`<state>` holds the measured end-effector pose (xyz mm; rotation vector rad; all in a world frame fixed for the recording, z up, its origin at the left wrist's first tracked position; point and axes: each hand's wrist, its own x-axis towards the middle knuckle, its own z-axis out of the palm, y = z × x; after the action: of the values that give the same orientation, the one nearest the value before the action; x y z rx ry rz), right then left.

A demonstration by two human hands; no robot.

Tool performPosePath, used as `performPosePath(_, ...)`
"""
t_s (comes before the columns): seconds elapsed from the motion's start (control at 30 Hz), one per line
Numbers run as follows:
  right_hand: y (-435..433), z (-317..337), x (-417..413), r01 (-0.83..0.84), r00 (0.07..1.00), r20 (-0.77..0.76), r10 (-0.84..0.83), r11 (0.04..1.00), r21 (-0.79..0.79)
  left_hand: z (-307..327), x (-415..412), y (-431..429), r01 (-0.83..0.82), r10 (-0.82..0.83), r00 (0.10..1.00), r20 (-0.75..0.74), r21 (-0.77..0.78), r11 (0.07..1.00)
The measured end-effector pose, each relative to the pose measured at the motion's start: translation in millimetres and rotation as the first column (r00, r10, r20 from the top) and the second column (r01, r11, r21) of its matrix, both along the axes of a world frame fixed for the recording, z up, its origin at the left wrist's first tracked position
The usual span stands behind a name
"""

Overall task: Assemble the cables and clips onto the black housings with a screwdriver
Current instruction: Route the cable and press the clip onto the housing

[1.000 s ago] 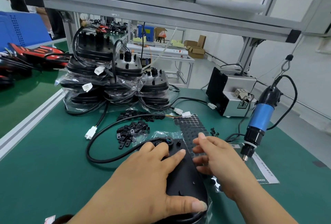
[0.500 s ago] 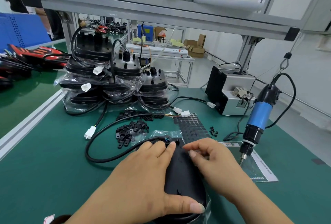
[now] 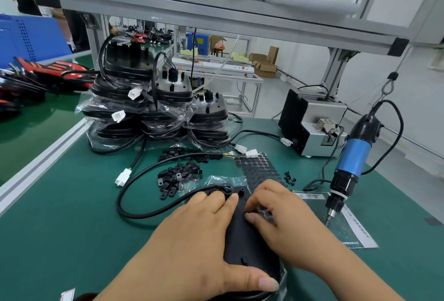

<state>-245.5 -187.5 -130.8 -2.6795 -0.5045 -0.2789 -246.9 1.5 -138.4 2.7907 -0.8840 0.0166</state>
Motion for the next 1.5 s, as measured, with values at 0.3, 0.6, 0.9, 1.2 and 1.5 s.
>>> performPosePath(0.3,-0.2,12.1,20.2,-0.134,0.986,-0.116,0.117,0.978,-0.157,-1.1,0.8,-0.3,0.009,-0.009,1.000,0.018,-0.006,1.000)
performPosePath(0.6,-14.2,11.9,14.0,-0.016,0.938,-0.328,0.114,0.958,0.287,-3.4,0.3,-0.1,-0.008,0.009,1.000,0.021,-0.035,0.999)
performPosePath(0.9,-8.2,13.1,17.0,0.045,0.930,-0.364,0.044,0.971,0.234,-1.2,-3.4,0.5,-0.006,0.008,0.999,0.035,-0.044,0.999)
performPosePath(1.2,-2.3,7.7,19.0,0.024,0.962,-0.273,0.009,0.993,0.119,-0.9,-3.5,0.4,-0.003,0.004,0.999,0.033,-0.035,0.999)
performPosePath(1.5,-1.6,7.0,19.1,0.026,0.964,-0.265,0.000,0.995,0.093,-1.8,-3.4,0.1,-0.011,0.012,1.000,0.024,-0.056,0.998)
